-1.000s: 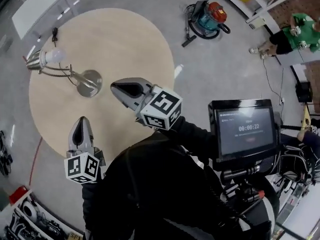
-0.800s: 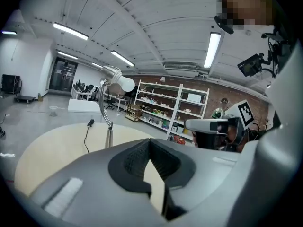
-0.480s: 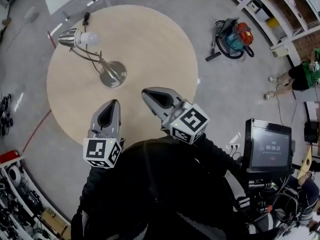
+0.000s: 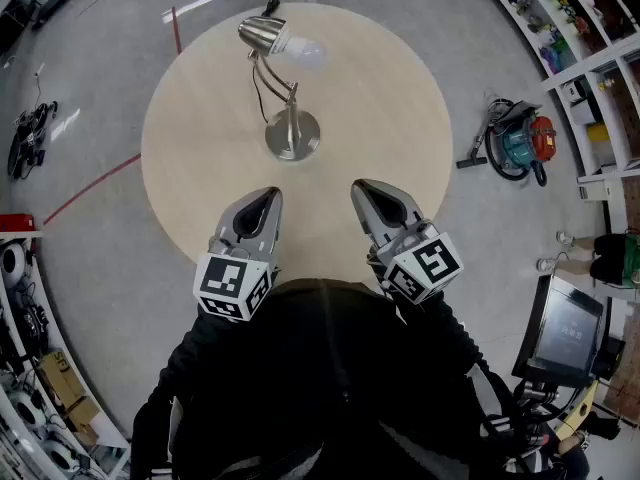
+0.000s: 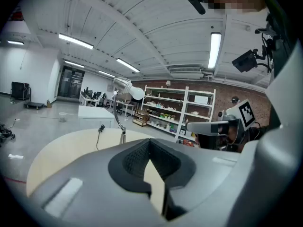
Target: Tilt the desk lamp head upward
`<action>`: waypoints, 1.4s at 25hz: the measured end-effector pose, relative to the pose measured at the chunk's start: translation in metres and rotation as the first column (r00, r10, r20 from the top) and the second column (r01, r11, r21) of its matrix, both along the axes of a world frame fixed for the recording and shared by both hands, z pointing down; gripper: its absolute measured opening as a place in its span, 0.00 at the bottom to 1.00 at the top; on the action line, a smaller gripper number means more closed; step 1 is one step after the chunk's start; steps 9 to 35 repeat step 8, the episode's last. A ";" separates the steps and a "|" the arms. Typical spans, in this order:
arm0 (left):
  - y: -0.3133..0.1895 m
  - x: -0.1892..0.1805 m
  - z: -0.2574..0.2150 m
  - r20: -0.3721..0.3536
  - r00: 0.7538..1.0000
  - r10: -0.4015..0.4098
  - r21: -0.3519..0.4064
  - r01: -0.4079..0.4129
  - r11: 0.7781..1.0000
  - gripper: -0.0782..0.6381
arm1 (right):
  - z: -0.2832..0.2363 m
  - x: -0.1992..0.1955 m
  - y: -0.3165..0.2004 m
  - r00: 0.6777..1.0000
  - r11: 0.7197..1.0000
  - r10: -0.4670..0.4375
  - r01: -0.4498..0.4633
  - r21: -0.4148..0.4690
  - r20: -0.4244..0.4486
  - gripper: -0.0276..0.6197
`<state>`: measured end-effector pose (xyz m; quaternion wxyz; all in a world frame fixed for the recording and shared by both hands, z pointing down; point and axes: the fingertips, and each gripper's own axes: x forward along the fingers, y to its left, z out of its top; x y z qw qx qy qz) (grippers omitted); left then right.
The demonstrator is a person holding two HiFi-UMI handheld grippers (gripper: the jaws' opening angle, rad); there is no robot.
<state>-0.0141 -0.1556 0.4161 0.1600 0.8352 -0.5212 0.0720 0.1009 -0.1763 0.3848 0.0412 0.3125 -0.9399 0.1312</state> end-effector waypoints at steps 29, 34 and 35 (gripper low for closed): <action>-0.004 -0.014 0.006 -0.015 1.000 -0.027 -0.009 0.027 1.000 0.12 | -0.001 -0.005 -0.003 1.000 1.000 -0.003 0.003 -0.006 -0.012 0.05; -0.004 -0.014 0.006 -0.015 1.000 -0.027 -0.009 0.027 1.000 0.12 | -0.001 -0.005 -0.003 1.000 1.000 -0.003 0.003 -0.006 -0.012 0.05; -0.004 -0.014 0.006 -0.015 1.000 -0.027 -0.009 0.027 1.000 0.12 | -0.001 -0.005 -0.003 1.000 1.000 -0.003 0.003 -0.006 -0.012 0.05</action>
